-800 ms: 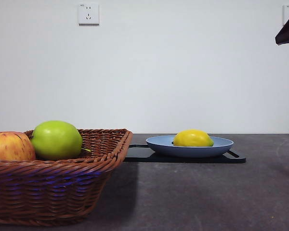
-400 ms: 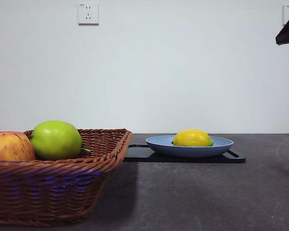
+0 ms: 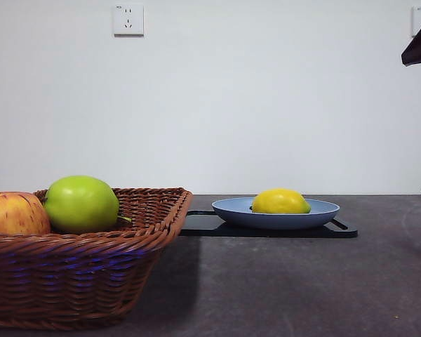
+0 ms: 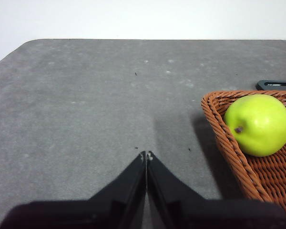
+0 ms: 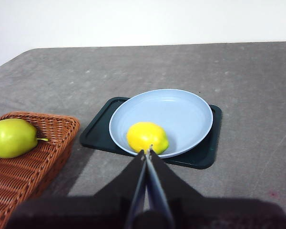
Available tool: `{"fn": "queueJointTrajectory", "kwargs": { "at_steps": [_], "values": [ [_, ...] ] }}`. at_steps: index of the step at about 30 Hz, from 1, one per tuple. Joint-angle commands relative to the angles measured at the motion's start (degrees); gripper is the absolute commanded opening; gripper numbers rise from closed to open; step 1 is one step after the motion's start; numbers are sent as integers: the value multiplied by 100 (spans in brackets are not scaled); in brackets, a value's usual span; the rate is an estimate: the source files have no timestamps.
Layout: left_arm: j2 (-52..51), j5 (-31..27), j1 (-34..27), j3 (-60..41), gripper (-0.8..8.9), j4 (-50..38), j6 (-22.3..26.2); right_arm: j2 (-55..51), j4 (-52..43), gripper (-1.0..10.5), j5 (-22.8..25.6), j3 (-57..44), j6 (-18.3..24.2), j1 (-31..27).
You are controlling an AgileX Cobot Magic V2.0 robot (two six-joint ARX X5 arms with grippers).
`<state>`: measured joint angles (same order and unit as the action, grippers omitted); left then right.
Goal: Take the lemon from the basket,put the lemon in the plate,hand out the plate
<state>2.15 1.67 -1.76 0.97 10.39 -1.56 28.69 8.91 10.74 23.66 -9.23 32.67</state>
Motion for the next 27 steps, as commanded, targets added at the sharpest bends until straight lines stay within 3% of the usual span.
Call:
{"fn": "queueJointTrajectory", "kwargs": {
  "at_steps": [1,20,24,27],
  "values": [
    [-2,0,-20,-66,8,-50,-37,11,-76,3,28,61,-33,42],
    [-2,0,-17,-66,8,-50,-39,11,-76,3,31,61,7,42],
    [-2,2,-17,-66,8,-52,-39,-490,273,3,127,-4,1010,-289],
    [-2,-4,-17,-66,8,-48,-39,-953,323,3,-400,-271,1169,-970]
  ]
}}
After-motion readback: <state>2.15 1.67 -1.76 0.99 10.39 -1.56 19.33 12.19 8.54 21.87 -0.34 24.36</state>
